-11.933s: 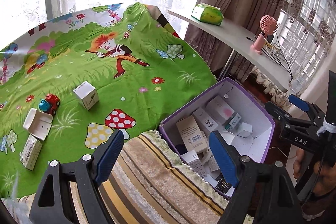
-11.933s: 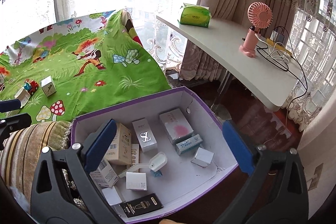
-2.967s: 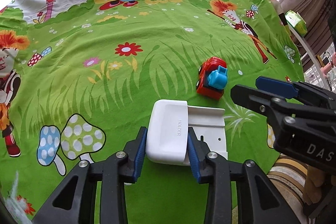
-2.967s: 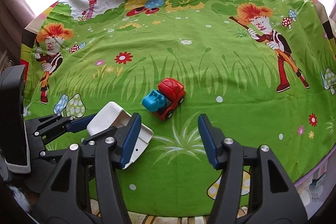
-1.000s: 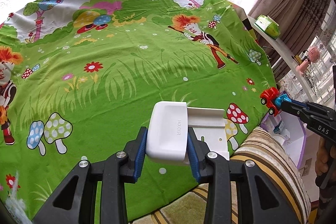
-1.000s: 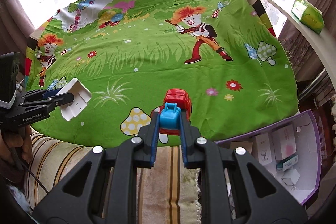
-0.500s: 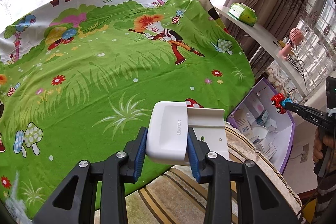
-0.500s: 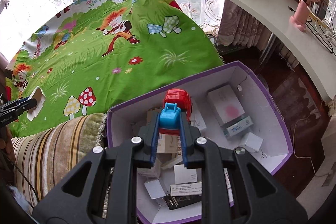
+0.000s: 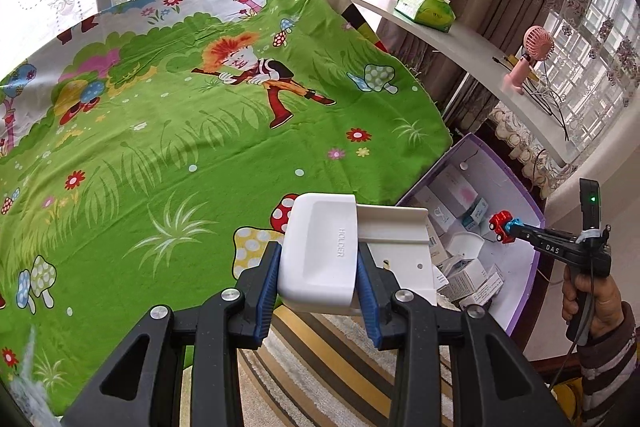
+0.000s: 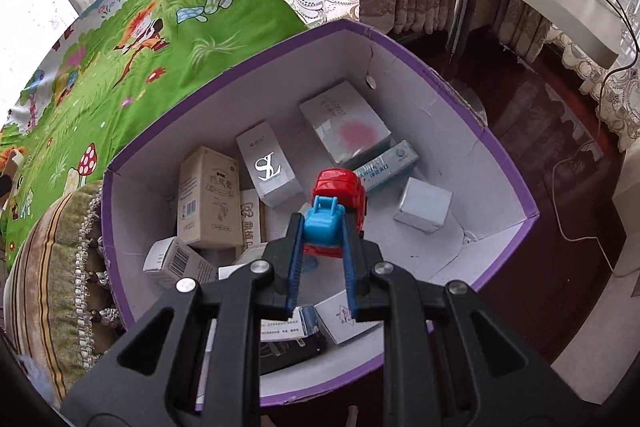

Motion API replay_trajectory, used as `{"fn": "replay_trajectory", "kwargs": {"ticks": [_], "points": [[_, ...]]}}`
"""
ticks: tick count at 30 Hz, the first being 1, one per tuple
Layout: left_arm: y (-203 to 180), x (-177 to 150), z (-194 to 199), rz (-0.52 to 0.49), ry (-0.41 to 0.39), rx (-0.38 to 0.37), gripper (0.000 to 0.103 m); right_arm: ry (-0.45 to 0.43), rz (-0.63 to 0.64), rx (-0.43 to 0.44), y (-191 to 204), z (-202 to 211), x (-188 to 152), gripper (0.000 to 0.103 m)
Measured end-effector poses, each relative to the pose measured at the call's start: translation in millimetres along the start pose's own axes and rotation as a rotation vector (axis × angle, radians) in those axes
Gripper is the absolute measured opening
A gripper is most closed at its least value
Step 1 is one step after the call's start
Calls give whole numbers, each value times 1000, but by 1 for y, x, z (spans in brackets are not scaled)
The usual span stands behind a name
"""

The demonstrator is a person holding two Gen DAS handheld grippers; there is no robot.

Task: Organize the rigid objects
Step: 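Lower the truck and tray into the purple box and open both grippers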

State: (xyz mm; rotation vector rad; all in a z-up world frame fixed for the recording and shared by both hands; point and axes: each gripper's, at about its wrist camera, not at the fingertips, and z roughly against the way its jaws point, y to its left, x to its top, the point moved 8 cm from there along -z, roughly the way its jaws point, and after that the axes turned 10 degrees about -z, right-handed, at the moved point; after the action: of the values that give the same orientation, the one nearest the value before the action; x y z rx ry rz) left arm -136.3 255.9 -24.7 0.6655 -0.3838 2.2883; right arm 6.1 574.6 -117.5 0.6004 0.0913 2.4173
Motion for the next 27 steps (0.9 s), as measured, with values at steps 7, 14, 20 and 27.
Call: {"fn": "replay_trajectory", "kwargs": {"ticks": [7,14,20,27], "points": [[-32,7,-11,-52,26,-17,37,49,8,14,-8,-24,-11,22],[-64,12,-20,-97,40,-45,37,68,28,10,-10,-35,-14,22],[-93,12,-29,-136,57,-70,37,69,28,5,-12,-33,-13,22],[-133,4,-40,-179,83,-141,37,-22,11,-43,-23,1,0,57]]}}
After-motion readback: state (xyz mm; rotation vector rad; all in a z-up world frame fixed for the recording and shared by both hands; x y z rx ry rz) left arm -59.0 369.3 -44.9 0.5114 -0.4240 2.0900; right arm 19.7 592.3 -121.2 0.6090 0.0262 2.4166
